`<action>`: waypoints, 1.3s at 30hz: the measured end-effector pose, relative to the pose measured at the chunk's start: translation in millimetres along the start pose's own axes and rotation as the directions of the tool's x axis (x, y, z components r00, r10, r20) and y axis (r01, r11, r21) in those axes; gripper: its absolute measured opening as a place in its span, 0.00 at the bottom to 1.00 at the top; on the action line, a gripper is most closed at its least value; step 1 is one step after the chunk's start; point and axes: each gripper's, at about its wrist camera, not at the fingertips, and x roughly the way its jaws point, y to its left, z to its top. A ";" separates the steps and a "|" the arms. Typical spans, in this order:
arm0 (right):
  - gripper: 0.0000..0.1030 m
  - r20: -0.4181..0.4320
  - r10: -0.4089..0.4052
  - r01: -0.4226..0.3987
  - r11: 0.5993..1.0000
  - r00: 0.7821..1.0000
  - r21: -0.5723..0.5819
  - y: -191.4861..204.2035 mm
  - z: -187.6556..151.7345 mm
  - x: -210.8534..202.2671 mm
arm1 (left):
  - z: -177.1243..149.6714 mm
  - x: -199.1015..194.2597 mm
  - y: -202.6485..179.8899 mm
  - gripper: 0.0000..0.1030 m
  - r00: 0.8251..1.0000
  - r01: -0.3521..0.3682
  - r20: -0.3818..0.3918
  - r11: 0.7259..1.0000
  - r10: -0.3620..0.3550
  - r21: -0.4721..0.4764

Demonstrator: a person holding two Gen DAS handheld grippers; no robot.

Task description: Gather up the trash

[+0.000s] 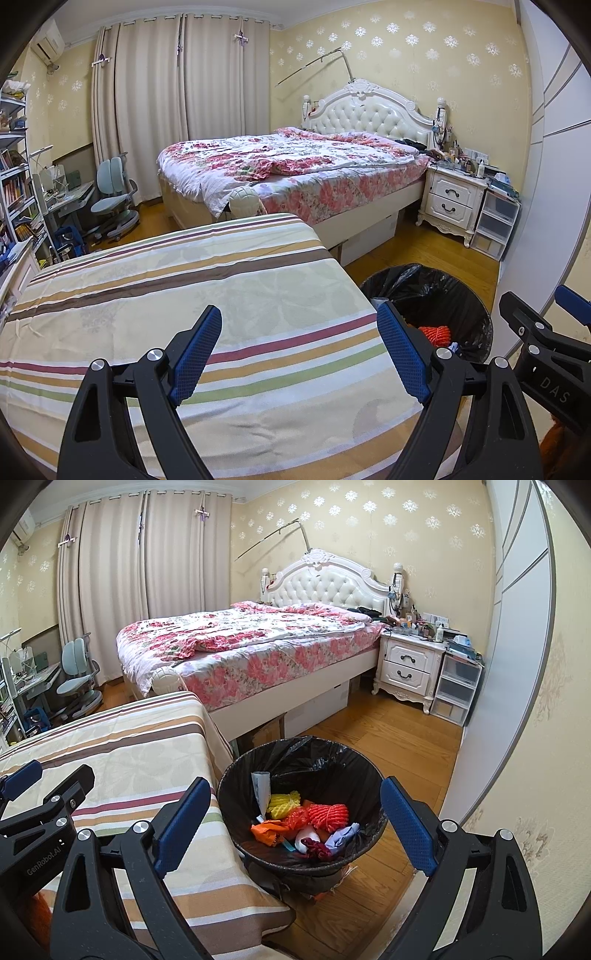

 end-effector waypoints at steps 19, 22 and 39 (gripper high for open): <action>0.88 -0.001 0.001 -0.001 1.000 1.000 0.000 -0.3 0.0 0.3 | -3.5 0.2 -2.9 0.81 1.000 0.000 -0.007 1.000 0.000 -0.003; 0.88 -0.002 0.001 -0.001 1.000 1.000 0.000 -0.3 0.0 0.3 | -3.4 0.2 -2.7 0.81 1.000 -0.001 -0.007 1.000 0.001 -0.003; 0.88 -0.002 0.001 -0.001 1.000 1.000 0.000 0.6 -0.3 0.2 | -3.6 -0.1 -1.6 0.81 1.000 -0.003 -0.001 1.000 0.003 -0.006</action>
